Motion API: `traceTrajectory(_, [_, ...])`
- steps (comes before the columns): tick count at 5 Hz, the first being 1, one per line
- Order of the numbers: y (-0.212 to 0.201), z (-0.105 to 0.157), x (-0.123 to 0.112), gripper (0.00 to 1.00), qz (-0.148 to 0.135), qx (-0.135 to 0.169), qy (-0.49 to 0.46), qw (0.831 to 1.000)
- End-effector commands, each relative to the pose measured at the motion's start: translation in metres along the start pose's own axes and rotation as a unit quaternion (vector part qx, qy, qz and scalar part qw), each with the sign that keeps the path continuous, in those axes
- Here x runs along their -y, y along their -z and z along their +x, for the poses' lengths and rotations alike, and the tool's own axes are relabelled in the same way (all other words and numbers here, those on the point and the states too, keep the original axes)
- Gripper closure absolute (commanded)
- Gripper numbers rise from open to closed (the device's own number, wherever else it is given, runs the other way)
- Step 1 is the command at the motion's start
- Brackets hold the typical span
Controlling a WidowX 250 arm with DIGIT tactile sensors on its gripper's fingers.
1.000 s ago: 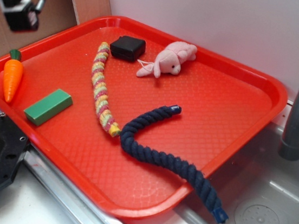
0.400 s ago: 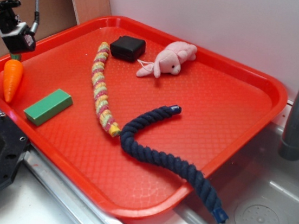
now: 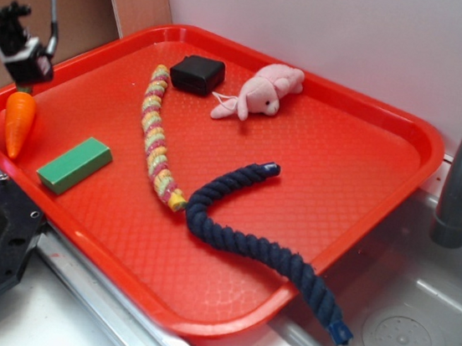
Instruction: Grab the carrot.
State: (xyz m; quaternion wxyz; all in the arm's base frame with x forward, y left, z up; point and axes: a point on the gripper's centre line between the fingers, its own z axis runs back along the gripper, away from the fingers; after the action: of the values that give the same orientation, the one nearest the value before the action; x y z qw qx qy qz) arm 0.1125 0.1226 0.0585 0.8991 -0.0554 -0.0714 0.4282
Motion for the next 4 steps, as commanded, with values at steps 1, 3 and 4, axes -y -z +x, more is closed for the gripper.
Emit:
traceTrajectory(1, [0.028, 0.012, -0.009, 0.00, 0.043, -0.003, -0.005, 0.999])
traceTrajectory(3, [0.055, 0.009, 0.014, 0.00, 0.162, -0.013, -0.028, 0.986])
traceTrajectory(4, [0.051, 0.004, 0.017, 0.00, 0.176, -0.009, -0.044, 0.983])
